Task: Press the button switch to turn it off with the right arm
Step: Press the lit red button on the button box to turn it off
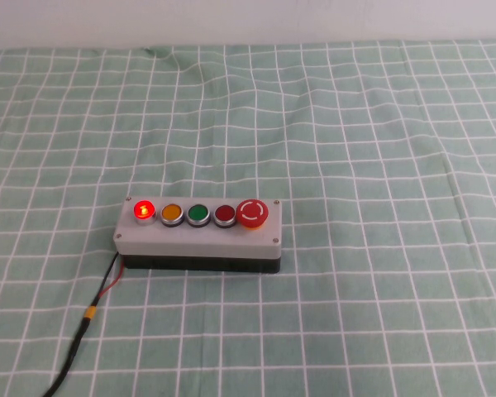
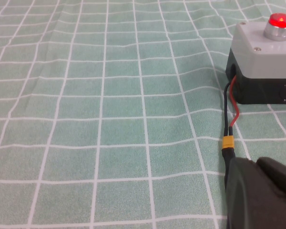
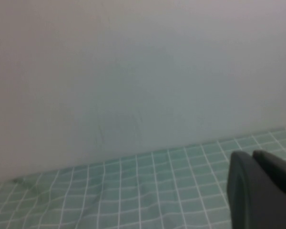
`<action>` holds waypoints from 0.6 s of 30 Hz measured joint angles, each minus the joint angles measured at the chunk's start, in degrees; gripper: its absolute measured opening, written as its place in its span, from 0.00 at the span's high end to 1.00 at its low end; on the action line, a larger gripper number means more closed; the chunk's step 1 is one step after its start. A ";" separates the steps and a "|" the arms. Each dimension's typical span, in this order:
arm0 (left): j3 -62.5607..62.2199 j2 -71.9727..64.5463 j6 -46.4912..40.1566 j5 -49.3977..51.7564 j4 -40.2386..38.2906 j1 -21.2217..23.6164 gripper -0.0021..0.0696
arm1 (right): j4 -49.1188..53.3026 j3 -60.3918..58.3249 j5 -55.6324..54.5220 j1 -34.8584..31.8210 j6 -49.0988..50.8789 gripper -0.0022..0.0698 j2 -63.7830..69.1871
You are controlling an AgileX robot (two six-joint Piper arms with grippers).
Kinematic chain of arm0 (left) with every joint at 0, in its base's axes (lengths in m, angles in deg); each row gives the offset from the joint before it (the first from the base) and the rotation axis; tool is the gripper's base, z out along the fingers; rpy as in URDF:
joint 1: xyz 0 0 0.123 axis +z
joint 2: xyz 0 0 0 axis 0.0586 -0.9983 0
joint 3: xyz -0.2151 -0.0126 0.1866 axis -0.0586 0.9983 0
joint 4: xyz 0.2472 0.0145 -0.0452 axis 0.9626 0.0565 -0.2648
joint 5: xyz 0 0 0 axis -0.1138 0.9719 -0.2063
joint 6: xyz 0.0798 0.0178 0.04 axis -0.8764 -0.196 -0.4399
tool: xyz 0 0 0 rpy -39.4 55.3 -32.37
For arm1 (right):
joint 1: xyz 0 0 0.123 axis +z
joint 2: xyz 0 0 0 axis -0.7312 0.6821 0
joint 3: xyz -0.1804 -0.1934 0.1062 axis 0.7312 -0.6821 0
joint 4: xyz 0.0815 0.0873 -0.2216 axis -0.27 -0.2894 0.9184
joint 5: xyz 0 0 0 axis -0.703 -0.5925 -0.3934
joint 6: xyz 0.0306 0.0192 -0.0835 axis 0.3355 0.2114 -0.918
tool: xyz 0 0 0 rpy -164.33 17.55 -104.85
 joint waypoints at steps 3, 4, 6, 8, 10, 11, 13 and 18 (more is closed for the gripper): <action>0.00 0.00 0.00 0.00 0.00 0.00 0.98 | -1.52 0.00 0.65 0.00 -1.58 0.99 3.17; 0.00 0.00 0.00 0.00 0.00 0.00 0.98 | -2.68 0.00 0.69 0.00 -2.46 0.99 4.55; 0.00 0.00 0.00 0.00 0.00 0.00 0.98 | -5.80 0.00 1.21 0.00 -5.16 0.99 7.65; 0.00 0.00 0.00 0.00 0.00 0.00 0.98 | -11.04 0.25 2.53 0.00 -10.84 0.99 11.10; 0.00 0.00 0.00 0.00 0.00 0.00 0.98 | -17.12 0.84 4.65 0.00 -19.49 0.99 14.68; 0.00 0.00 0.00 0.00 0.00 0.00 0.98 | -20.85 1.32 5.94 0.00 -24.19 0.99 16.75; 0.00 0.00 0.00 0.00 0.00 0.00 0.98 | -27.31 2.38 8.30 0.00 -31.71 0.99 20.57; 0.00 0.00 0.00 0.00 0.00 0.00 0.98 | -36.68 5.72 11.69 0.14 -39.80 0.99 31.00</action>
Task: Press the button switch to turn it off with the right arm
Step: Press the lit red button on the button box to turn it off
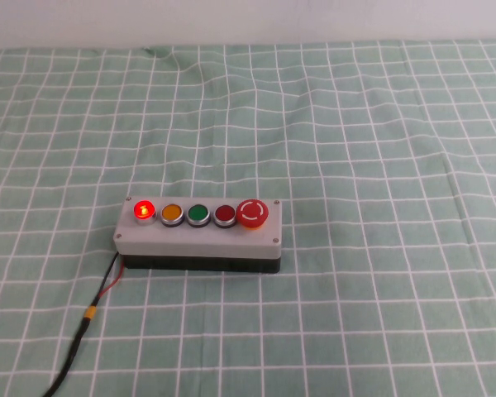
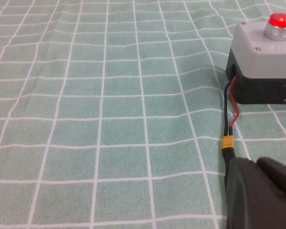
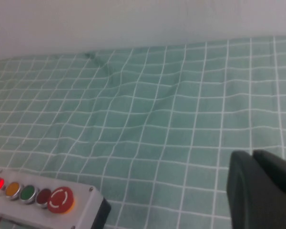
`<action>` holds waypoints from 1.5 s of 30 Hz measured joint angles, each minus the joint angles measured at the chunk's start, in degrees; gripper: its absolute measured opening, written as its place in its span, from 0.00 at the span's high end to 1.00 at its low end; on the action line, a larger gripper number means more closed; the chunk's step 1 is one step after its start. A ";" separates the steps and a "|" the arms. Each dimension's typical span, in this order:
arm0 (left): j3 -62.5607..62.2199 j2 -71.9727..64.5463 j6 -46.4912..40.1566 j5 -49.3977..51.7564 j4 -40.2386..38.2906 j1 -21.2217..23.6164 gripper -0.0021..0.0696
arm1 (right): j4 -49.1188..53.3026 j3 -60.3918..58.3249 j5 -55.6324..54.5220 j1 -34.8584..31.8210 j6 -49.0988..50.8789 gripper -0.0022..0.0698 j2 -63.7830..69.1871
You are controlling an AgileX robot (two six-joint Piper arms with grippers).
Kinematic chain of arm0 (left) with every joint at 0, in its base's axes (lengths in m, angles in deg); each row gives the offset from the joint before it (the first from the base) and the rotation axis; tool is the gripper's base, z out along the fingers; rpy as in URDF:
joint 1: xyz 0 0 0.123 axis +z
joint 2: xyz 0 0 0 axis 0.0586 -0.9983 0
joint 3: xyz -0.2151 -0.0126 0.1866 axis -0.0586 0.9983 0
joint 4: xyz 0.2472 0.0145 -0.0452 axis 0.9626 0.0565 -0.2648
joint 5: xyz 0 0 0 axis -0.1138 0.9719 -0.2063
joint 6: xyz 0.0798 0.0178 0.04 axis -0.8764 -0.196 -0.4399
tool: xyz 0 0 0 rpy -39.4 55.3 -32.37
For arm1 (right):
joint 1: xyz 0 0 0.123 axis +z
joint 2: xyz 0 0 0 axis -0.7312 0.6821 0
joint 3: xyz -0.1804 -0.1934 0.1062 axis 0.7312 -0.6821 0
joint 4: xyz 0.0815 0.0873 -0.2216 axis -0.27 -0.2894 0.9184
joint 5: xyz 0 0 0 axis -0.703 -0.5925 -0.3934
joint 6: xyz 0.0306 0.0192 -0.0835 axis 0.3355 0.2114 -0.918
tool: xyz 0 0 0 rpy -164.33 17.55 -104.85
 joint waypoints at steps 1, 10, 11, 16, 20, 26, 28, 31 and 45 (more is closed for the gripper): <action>0.00 0.00 0.00 0.00 0.00 0.00 0.98 | -0.44 0.73 -0.02 0.50 -0.49 0.99 1.99; 0.00 0.00 0.00 0.00 0.00 0.00 0.98 | 2.48 7.86 -4.31 15.91 -1.22 0.99 14.61; 0.00 0.00 0.00 0.00 0.00 0.00 0.98 | 3.15 8.95 -5.24 18.30 -1.22 0.99 16.02; 0.00 0.00 0.00 0.00 0.00 0.00 0.98 | 7.34 16.11 -7.14 28.64 -1.24 0.99 23.93; 0.00 0.00 0.00 0.00 0.00 0.00 0.98 | 11.41 24.73 -7.03 35.09 0.77 0.99 31.60; 0.00 0.00 0.00 0.00 0.00 0.00 0.98 | 22.82 38.92 -3.76 44.13 8.84 0.99 43.72; 0.00 0.00 0.00 0.00 0.00 0.00 0.98 | 28.11 44.33 -1.85 46.66 12.84 0.99 47.95; 0.00 0.00 0.00 0.00 0.00 0.00 0.98 | 34.88 51.90 1.76 49.97 19.55 0.99 53.73; 0.00 0.00 0.00 0.00 0.00 0.00 0.98 | 42.09 72.85 8.60 55.56 24.01 0.99 71.74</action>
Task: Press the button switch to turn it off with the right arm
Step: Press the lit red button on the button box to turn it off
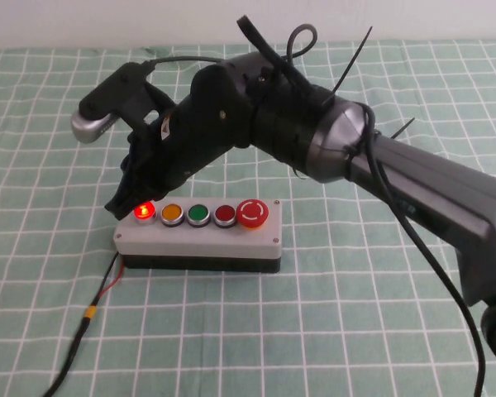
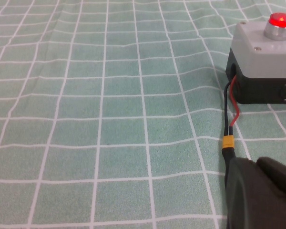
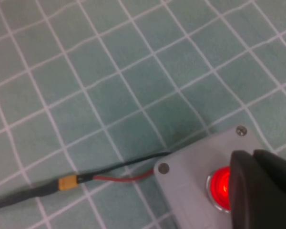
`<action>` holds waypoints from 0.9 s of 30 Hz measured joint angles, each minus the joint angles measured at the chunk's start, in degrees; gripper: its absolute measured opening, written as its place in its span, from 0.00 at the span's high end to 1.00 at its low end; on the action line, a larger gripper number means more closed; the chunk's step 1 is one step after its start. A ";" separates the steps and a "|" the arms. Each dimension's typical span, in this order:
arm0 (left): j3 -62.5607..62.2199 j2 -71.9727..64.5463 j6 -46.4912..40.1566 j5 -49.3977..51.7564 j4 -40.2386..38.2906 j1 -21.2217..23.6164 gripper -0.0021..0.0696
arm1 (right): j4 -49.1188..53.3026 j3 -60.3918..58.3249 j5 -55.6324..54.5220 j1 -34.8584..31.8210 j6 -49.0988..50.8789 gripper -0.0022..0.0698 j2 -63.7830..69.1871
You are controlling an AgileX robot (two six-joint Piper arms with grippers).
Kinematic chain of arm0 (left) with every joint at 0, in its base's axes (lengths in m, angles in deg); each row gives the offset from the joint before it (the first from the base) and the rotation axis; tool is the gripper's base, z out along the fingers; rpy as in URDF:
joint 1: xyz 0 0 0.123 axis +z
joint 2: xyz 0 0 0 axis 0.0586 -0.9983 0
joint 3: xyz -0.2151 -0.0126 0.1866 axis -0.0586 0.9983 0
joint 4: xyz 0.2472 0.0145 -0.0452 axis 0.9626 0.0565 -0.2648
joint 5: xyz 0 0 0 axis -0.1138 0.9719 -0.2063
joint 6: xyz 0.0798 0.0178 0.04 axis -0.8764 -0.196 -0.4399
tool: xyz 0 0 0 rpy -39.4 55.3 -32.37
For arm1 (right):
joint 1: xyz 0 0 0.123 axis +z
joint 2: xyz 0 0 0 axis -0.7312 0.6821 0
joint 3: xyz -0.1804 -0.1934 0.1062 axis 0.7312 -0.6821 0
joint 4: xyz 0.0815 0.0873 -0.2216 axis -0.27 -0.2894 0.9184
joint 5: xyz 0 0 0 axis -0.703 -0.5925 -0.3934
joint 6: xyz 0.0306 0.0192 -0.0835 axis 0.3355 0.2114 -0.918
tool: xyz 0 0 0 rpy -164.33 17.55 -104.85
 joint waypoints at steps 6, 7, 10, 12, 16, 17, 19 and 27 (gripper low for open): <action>0.00 0.00 0.00 0.00 0.00 0.00 0.98 | 1.55 0.31 0.01 -0.80 0.20 0.99 4.42; 0.00 0.00 0.00 0.00 0.00 0.00 0.98 | 1.20 0.52 -1.07 -0.94 0.34 0.99 4.99; 0.00 0.00 0.00 0.00 0.00 0.00 0.98 | 1.20 1.26 -1.23 -1.33 0.85 0.99 5.39; 0.00 0.00 0.00 0.00 0.00 0.00 0.98 | 1.20 1.38 -1.09 -1.33 0.97 0.99 5.39; 0.00 0.00 0.00 0.00 0.00 0.00 0.98 | 2.34 1.89 1.03 -1.37 1.05 0.99 3.60; 0.00 0.00 0.00 0.00 0.00 0.00 0.98 | 3.05 2.13 1.91 -1.37 1.05 0.99 2.50; 0.00 0.00 0.00 0.00 0.00 0.00 0.98 | 4.25 2.52 3.06 -1.37 1.05 0.99 -0.25; 0.00 0.00 0.00 0.00 0.00 0.00 0.98 | 10.56 3.37 12.31 -1.87 4.50 0.99 -18.46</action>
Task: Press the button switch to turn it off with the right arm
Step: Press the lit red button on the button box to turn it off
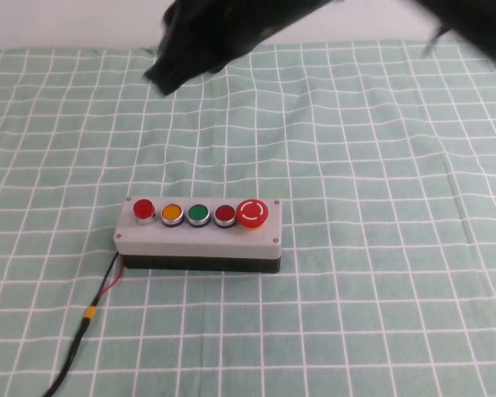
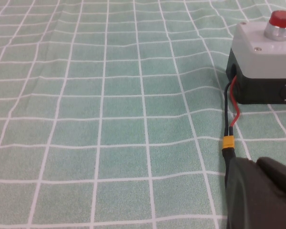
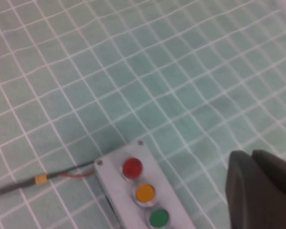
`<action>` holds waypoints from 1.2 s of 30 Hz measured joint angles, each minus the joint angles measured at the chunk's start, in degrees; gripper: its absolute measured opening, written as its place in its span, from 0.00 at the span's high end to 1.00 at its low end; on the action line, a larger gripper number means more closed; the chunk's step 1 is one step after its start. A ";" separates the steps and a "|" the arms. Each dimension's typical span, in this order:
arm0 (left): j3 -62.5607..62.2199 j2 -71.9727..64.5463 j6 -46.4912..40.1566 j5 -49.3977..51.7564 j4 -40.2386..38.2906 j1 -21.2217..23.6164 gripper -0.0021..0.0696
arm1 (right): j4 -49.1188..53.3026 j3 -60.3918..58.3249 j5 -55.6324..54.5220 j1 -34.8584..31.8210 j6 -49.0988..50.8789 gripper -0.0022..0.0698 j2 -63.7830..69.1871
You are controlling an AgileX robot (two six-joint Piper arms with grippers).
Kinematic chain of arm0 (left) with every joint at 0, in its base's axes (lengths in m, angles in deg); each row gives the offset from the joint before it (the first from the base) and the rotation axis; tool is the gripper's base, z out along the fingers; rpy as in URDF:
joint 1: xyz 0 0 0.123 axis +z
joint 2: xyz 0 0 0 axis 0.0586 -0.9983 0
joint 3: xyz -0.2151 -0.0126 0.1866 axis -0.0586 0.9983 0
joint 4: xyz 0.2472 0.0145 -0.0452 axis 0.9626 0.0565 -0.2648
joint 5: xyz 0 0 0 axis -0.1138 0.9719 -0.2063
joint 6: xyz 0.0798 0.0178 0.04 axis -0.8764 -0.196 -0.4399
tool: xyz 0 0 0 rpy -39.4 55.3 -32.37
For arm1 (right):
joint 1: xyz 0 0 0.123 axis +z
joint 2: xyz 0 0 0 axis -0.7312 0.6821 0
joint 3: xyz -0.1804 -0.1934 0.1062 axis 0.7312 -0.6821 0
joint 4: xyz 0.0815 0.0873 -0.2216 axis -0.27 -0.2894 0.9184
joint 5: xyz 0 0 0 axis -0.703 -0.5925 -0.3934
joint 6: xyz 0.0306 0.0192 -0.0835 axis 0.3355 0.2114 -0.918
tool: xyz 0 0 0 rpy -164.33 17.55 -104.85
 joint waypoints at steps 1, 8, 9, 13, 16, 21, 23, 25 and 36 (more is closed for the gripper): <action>0.00 0.00 0.00 0.00 0.00 0.00 0.98 | 1.05 -0.06 1.56 0.00 0.53 0.99 -1.60; 0.00 0.00 0.00 0.00 0.00 0.00 0.98 | 4.10 -0.06 10.73 -0.13 3.56 0.99 -12.20; 0.00 0.00 0.00 0.00 0.00 0.00 0.98 | 3.76 -0.46 11.42 -0.13 3.80 0.99 -13.59; 0.00 0.00 0.00 0.00 0.00 0.00 0.98 | 3.24 -4.82 12.02 -0.13 4.27 0.99 -19.11; 0.00 0.00 0.00 0.00 0.00 0.00 0.98 | 3.12 -12.36 10.53 -0.13 5.03 0.99 -23.58; 0.00 0.00 0.00 0.00 0.00 0.00 0.98 | 2.58 -29.27 2.61 -0.13 5.68 0.99 -33.20; 0.00 0.00 0.00 0.00 0.00 0.00 0.98 | 1.58 -36.36 -0.75 -0.13 5.71 0.99 -37.78; 0.00 0.00 0.00 0.00 0.00 0.00 0.98 | -0.21 -43.51 -3.93 -0.13 5.84 0.99 -43.36; 0.00 0.00 0.00 0.00 0.00 0.00 0.98 | -15.51 -76.64 -14.89 -0.13 5.84 0.99 -71.47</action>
